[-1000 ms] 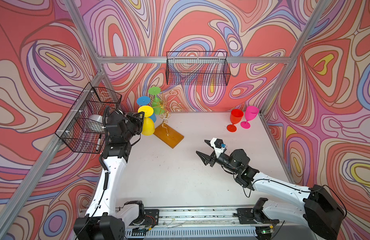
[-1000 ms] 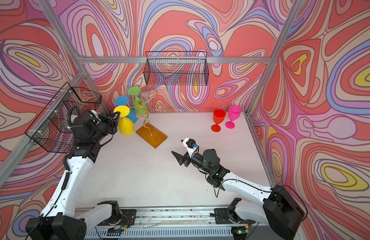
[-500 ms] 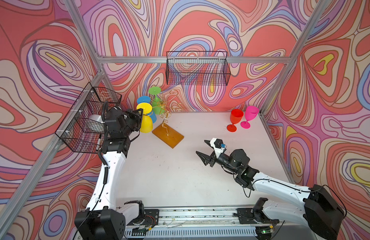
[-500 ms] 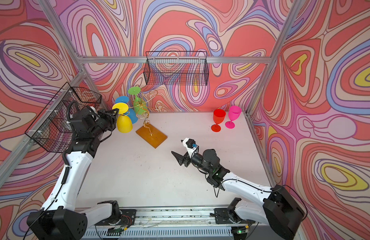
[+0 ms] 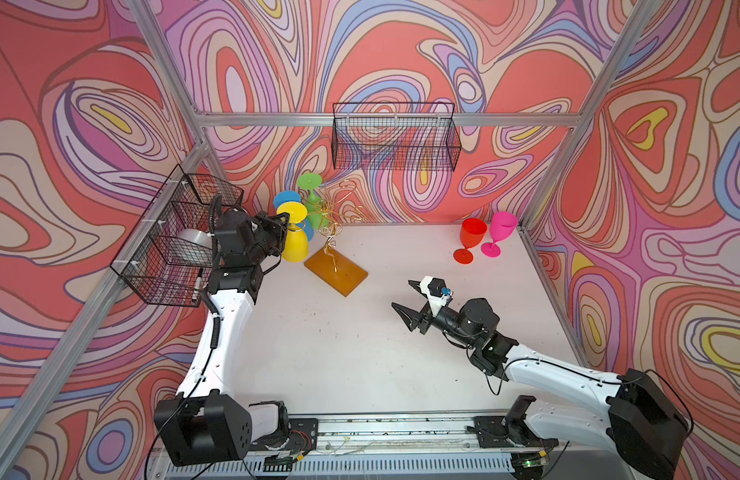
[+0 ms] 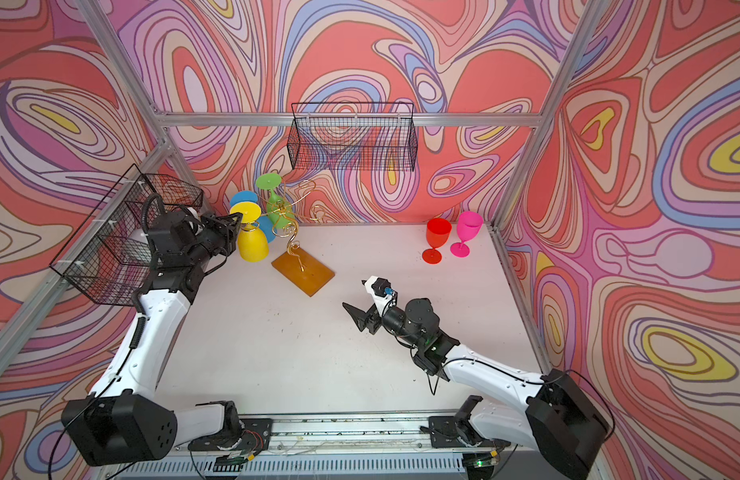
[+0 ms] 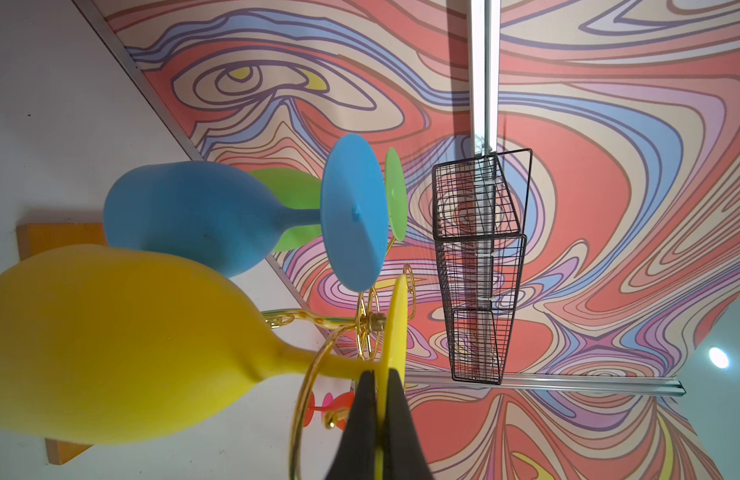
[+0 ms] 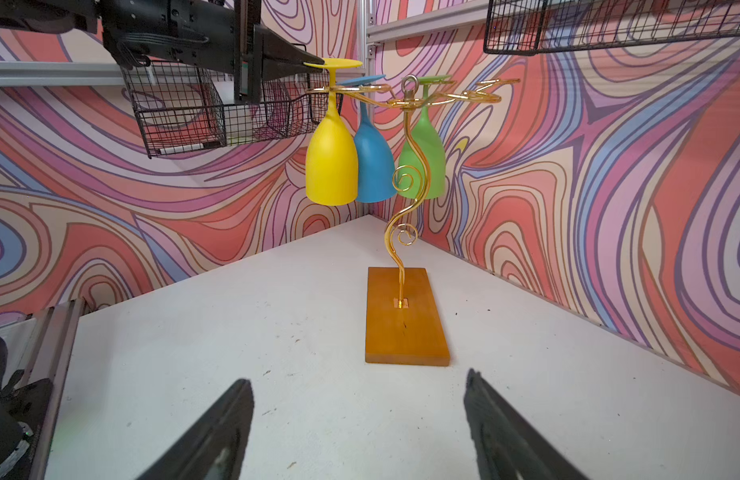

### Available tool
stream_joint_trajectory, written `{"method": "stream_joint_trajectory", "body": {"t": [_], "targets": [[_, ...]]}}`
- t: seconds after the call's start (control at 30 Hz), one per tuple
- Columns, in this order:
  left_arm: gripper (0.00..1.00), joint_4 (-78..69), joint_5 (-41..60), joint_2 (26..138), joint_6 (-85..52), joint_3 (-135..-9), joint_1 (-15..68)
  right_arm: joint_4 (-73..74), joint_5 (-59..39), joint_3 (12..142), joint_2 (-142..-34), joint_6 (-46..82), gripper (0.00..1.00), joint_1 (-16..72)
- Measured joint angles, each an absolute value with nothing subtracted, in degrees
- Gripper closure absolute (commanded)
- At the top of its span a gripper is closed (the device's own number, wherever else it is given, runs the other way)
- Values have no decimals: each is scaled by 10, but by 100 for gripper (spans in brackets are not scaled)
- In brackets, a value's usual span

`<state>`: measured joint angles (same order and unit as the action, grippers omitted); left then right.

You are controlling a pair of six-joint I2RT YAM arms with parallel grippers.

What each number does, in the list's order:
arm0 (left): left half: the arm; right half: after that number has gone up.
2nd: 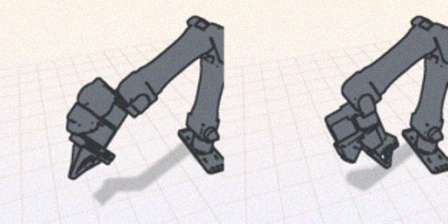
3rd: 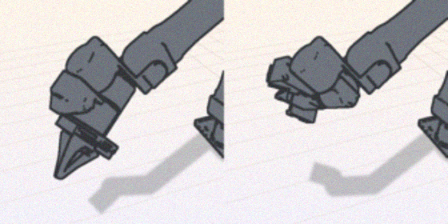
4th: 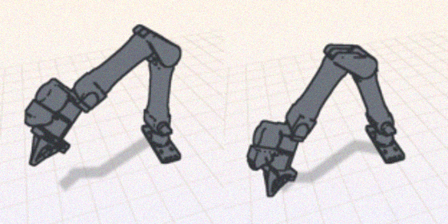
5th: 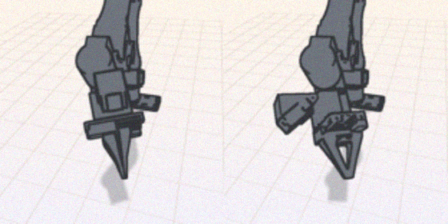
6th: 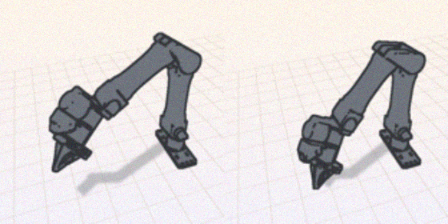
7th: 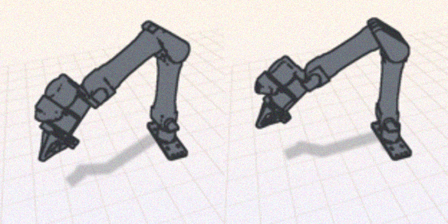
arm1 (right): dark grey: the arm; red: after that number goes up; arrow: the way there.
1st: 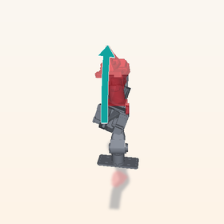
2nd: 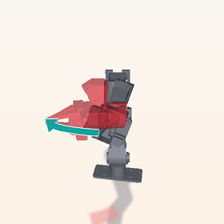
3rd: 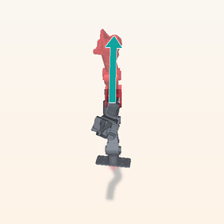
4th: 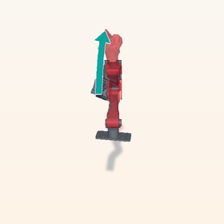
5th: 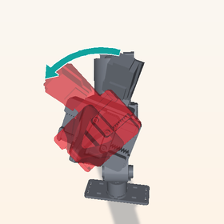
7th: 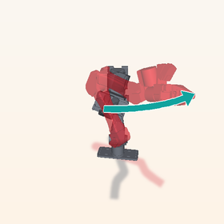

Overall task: Take the wine glass off the wine glass rack
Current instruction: 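Close the left gripper on the yellow glass foot, then slide the yellow glass off the rack toward the robot with the left gripper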

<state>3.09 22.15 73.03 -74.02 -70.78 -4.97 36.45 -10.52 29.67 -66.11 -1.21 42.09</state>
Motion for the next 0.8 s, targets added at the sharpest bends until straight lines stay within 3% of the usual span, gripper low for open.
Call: {"method": "stream_joint_trajectory", "body": {"t": [0.8], "targets": [[100, 19, 301, 733, -737, -718, -34, 364, -105, 297, -661, -12, 16, 421]]}}
